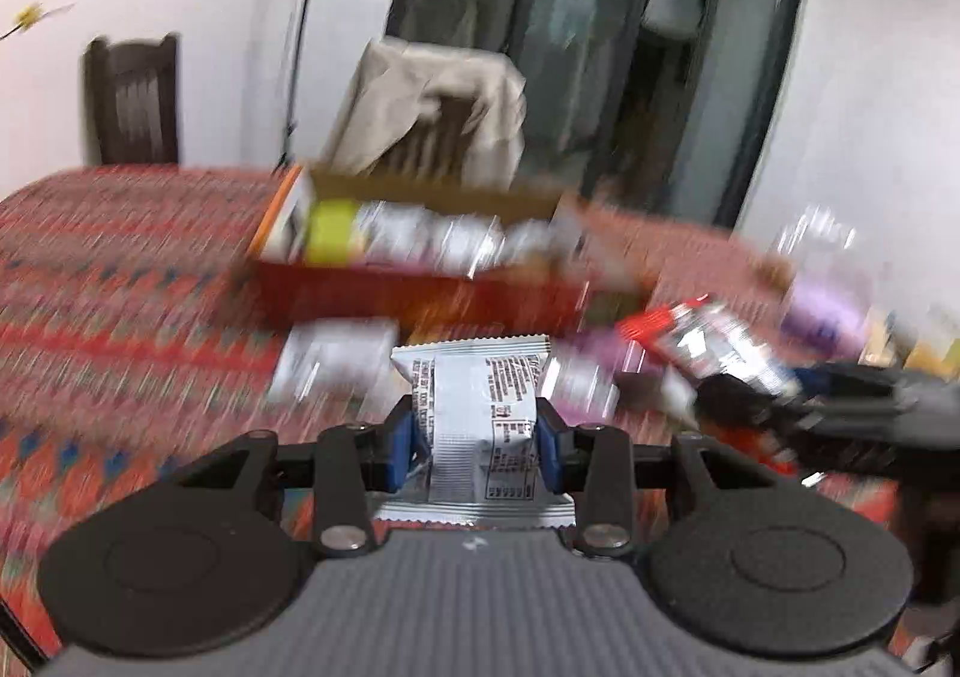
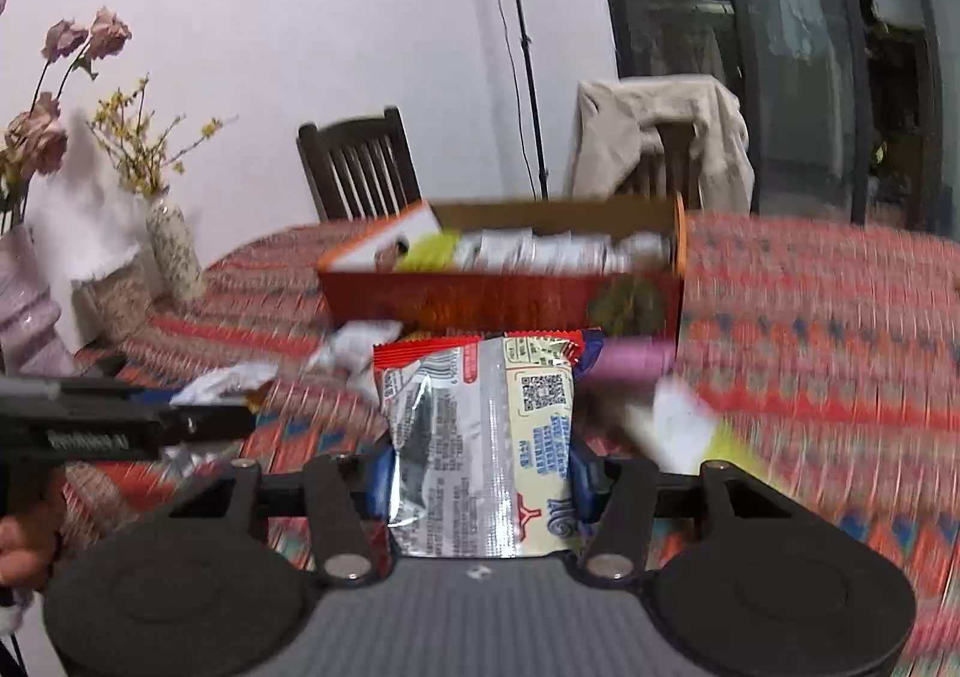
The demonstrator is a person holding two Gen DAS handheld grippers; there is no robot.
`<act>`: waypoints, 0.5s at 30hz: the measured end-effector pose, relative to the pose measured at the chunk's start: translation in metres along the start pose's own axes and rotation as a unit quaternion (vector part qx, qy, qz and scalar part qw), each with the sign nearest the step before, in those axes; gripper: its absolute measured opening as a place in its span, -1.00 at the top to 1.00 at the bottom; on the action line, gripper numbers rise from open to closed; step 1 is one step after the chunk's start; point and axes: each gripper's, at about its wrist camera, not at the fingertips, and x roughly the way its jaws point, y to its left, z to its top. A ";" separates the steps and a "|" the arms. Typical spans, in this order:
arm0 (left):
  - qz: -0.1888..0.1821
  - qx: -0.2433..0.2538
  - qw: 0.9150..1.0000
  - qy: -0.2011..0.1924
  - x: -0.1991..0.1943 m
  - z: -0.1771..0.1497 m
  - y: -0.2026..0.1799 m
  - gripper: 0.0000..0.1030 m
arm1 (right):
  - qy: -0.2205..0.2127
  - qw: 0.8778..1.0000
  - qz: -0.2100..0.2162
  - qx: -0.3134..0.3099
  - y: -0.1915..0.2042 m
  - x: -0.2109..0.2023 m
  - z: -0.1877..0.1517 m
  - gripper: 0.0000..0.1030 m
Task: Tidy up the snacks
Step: 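Lift and carry the white sachet and silver packet with both tools toward the box, then open both tools to drop the sachet and silver packet into the box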
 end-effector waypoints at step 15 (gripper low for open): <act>0.019 -0.021 0.998 0.054 0.212 0.113 0.004 0.22 | 0.034 0.995 -0.096 0.021 -0.087 0.204 0.136 -0.02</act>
